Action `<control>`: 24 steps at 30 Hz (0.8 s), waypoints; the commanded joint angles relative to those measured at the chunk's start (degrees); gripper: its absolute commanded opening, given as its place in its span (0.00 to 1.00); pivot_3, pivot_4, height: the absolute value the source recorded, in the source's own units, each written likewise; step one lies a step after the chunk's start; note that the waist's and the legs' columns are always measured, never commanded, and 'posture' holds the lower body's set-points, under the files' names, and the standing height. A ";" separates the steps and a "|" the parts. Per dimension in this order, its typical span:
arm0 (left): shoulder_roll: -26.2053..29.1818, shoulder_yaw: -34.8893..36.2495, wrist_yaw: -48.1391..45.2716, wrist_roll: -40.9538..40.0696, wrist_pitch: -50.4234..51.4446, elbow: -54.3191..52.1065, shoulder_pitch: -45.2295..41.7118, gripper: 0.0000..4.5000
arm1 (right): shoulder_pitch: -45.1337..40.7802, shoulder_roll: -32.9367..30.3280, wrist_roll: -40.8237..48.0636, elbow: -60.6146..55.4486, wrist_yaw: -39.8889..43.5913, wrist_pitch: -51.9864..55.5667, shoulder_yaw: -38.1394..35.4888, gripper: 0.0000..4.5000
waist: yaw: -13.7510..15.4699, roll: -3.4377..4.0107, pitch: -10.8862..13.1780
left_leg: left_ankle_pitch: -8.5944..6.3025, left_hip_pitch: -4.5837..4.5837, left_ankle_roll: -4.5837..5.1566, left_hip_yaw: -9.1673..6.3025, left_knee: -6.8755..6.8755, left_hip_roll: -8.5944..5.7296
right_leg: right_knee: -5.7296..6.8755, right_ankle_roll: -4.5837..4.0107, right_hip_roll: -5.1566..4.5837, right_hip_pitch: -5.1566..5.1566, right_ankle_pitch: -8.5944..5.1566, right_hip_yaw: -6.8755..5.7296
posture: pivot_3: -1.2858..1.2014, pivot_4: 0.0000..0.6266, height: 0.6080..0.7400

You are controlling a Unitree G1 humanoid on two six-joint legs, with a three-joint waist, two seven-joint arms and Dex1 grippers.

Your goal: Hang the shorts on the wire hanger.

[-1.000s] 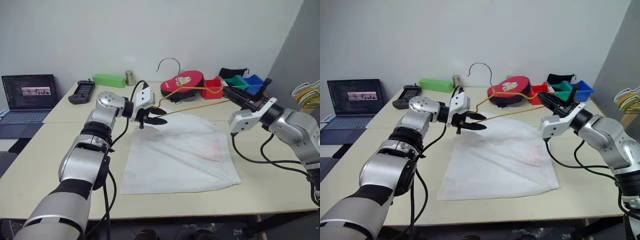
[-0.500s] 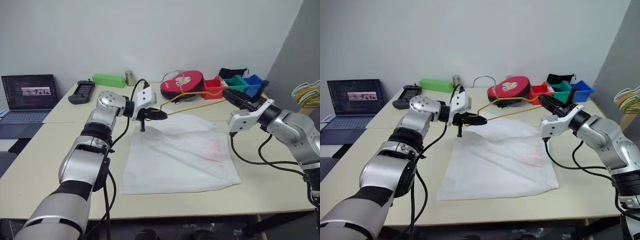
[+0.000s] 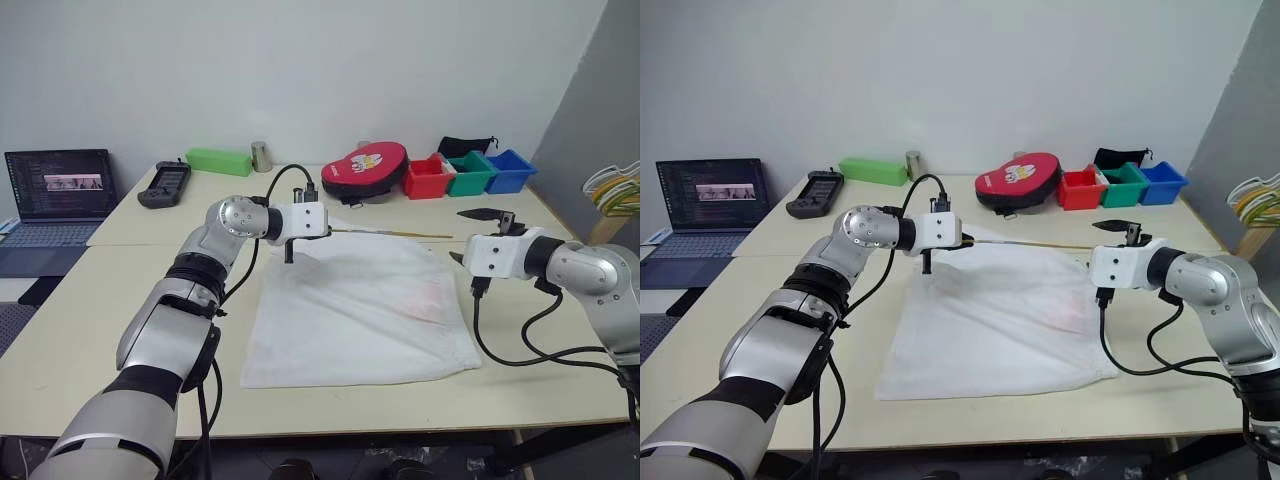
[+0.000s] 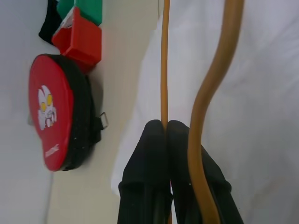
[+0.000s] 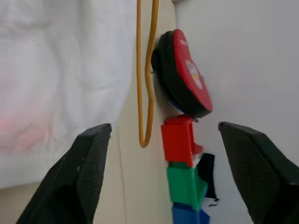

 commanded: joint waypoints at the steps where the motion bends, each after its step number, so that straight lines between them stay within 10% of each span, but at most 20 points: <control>1: 0.47 -0.32 2.22 0.51 -3.30 -5.17 -0.32 0.00 | -2.70 1.62 -0.08 -1.55 0.73 6.83 0.53 1.00 | 0.03 0.00 0.00 | 0.00 -0.01 0.00 -0.01 0.00 0.00 | 0.00 0.00 0.00 0.00 0.00 -0.03 | 0.59 0.00 1.00; 13: -0.38 -0.01 -2.01 -3.11 1.52 -18.34 5.42 0.00 | -8.26 5.22 -5.10 5.31 -2.95 9.52 4.61 1.00 | 0.03 0.02 -0.01 | 0.00 -0.01 0.00 0.02 0.00 0.00 | 0.03 0.00 -0.01 -0.03 0.00 -0.03 | 0.59 0.00 1.00; 24: -0.61 -0.82 1.23 -0.38 2.18 -17.88 4.48 0.00 | -6.12 3.68 -4.85 4.19 -1.74 7.85 4.33 0.50 | 0.20 0.02 -0.01 | 0.00 -0.01 0.00 0.02 0.01 -0.02 | 0.02 0.00 -0.01 -0.03 0.00 -0.06 | 0.59 0.00 1.00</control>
